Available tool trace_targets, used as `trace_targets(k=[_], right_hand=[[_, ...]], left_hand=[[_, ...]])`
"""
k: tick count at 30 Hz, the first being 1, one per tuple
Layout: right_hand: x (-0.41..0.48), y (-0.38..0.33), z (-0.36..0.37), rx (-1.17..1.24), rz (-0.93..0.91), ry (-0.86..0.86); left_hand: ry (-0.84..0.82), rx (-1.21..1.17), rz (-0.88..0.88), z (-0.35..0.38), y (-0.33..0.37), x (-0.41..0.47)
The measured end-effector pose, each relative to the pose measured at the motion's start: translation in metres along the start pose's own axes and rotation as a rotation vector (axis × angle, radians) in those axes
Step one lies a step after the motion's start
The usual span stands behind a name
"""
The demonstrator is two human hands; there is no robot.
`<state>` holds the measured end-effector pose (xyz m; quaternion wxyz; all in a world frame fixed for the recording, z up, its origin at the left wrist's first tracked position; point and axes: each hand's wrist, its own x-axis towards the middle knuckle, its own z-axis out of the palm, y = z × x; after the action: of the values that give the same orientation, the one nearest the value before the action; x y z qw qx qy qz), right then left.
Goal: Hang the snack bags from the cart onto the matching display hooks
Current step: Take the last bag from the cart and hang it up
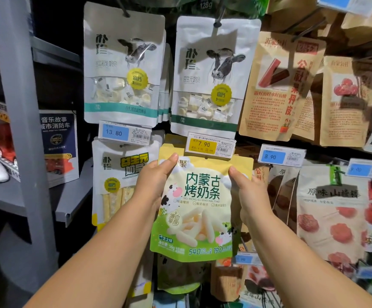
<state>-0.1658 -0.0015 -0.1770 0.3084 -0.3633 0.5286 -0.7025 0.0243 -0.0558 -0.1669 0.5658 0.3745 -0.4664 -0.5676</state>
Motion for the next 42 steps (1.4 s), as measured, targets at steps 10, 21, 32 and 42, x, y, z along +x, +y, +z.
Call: trace_targets(k=[10, 21, 32, 42], right_hand=[[0.017, 0.001, 0.004, -0.076, -0.004, 0.016], [0.022, 0.002, 0.006, -0.091, -0.007, 0.044], [0.034, -0.001, 0.012, -0.208, 0.048, 0.020], [0.047, 0.008, 0.023, -0.577, 0.046, 0.094]], left_hand=[[0.040, -0.022, -0.038, 0.004, 0.000, 0.008], [0.051, 0.021, 0.033, 0.007, -0.011, 0.025], [0.108, 0.137, -0.007, 0.014, -0.017, 0.046], [0.246, 0.323, -0.004, 0.021, -0.018, 0.064]])
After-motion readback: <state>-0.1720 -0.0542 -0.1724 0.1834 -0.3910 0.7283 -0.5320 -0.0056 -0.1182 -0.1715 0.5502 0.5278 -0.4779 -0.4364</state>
